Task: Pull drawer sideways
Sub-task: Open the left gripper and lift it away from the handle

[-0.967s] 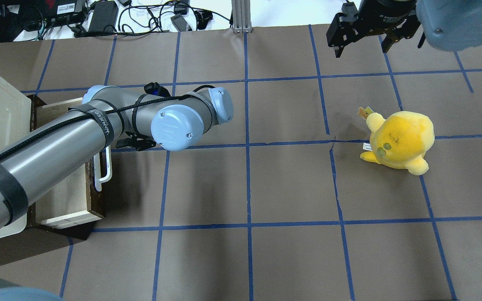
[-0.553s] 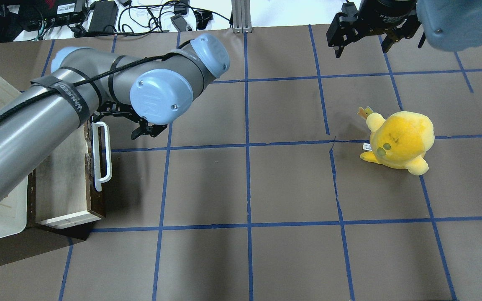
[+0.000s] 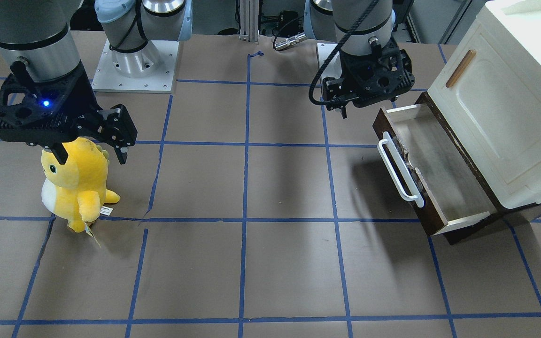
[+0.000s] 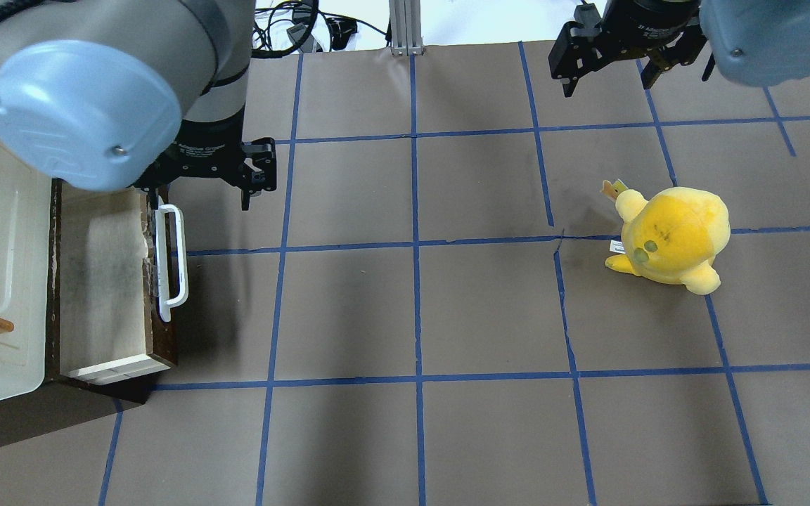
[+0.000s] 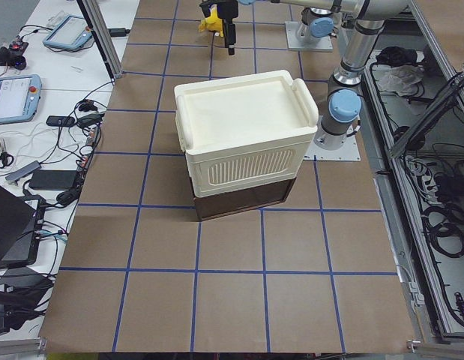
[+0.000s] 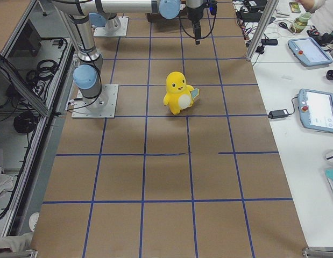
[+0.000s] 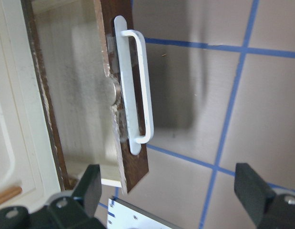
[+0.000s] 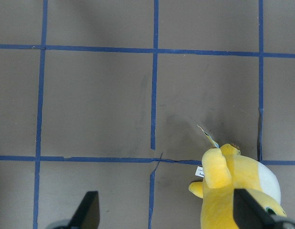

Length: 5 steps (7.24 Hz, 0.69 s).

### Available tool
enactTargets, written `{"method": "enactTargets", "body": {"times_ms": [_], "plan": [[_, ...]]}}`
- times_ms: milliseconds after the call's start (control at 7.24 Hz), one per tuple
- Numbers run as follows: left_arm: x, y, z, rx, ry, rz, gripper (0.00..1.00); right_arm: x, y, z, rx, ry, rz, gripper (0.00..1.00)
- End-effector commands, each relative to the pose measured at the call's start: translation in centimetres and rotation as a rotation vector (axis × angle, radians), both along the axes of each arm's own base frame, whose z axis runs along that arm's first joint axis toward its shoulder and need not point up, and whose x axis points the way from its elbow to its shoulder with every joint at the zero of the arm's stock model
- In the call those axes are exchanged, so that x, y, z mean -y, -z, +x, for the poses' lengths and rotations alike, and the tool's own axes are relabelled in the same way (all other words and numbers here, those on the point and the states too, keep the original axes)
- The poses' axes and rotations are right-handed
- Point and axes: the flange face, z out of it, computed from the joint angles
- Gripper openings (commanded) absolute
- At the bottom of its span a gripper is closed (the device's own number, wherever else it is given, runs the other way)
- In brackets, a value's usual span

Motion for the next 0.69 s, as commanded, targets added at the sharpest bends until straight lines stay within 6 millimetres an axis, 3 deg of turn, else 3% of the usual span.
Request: {"method": "enactTargets", "body": {"times_ms": [0,138,553], "plan": [[1.5,-0.3,2.9,-0.176,-0.054,-0.028,1.0,0.0,0.0,0.0,0.0,0.0,0.0,1.0],[2.0,-0.7,3.9,-0.18,-0.035,-0.055,1.0,0.0,0.0,0.0,0.0,0.0,0.0,1.0],[1.7,-1.6,4.2,-0.182,-0.004,-0.069,1.0,0.0,0.0,0.0,0.001,0.0,0.0,1.0]]}}
